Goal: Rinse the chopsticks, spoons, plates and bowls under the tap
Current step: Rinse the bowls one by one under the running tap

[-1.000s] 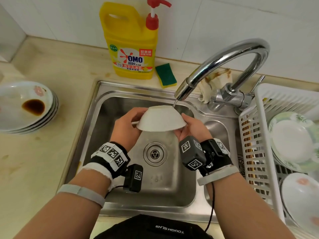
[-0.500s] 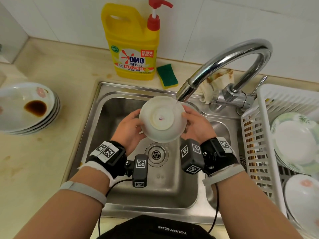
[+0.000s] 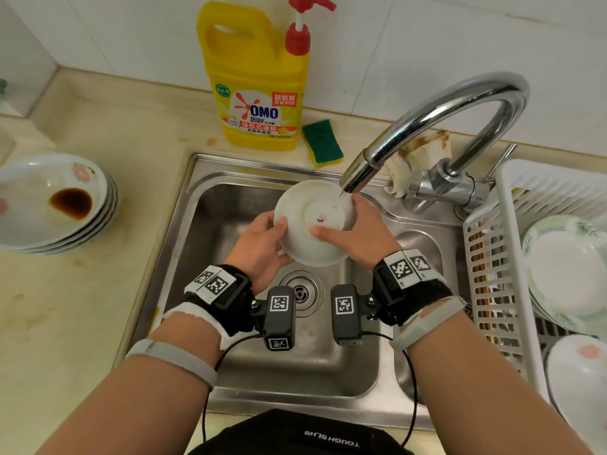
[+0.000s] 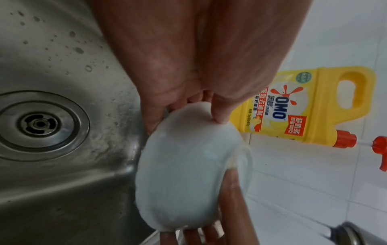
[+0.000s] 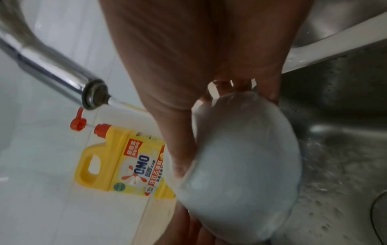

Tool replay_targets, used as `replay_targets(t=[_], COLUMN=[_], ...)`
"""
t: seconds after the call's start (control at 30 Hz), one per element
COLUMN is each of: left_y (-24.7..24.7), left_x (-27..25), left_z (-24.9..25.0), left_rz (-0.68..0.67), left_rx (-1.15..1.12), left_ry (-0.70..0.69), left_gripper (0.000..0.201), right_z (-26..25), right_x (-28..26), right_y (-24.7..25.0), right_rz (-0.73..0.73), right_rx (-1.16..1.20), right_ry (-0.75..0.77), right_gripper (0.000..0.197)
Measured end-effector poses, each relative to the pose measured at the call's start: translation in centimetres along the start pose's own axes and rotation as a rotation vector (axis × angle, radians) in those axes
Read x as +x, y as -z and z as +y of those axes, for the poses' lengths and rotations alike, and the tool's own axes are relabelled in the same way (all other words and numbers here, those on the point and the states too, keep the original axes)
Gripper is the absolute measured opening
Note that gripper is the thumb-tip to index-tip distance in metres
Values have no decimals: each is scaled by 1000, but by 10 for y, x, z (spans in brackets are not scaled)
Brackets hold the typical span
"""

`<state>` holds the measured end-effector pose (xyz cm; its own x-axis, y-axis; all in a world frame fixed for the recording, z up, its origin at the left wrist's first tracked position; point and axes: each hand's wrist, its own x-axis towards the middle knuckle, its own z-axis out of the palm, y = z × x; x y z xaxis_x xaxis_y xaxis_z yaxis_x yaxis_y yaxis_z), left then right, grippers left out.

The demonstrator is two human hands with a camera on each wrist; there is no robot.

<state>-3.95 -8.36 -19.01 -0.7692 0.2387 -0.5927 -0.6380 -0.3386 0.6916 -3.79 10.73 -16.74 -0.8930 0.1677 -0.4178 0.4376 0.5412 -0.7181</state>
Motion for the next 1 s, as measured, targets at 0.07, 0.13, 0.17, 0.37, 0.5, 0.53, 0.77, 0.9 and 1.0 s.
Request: replay_targets(t=[0.07, 0.13, 0.17, 0.37, 0.5, 0.53, 0.77, 0.9, 1.0], left_y=[-5, -8, -9, -4, -3, -3, -6, -7, -7], left_x=[0, 0, -1, -1, 0, 0, -1, -1, -1], left_z=[-4, -7, -8, -2, 1, 2, 1, 0, 0], left_rz=[-11, -24, -29, -26, -25, -24, -55, -73, -79], left_rx=[3, 10, 16, 52, 66, 63, 54, 42, 44], left_ry=[13, 17, 17, 9, 9, 10, 12, 9, 8], left_gripper=[30, 28, 26, 31, 32, 32, 33, 32, 26], right_z=[-8, -10, -9, -3, 8, 9, 11, -5, -8], right_x=[-4, -3, -1, -2, -7, -8, -5, -10, -4], right_y=[-1, -3, -4, -5, 0, 2, 2, -2, -9], right_rz=[76, 158, 189, 162, 54, 27, 3, 132, 193], right_rx=[24, 69, 96, 223, 331, 346, 54, 102, 152], right_ry=[-37, -90, -105, -116, -73, -59, -30, -58, -100], right_gripper=[112, 105, 102, 91, 83, 78, 129, 103, 91])
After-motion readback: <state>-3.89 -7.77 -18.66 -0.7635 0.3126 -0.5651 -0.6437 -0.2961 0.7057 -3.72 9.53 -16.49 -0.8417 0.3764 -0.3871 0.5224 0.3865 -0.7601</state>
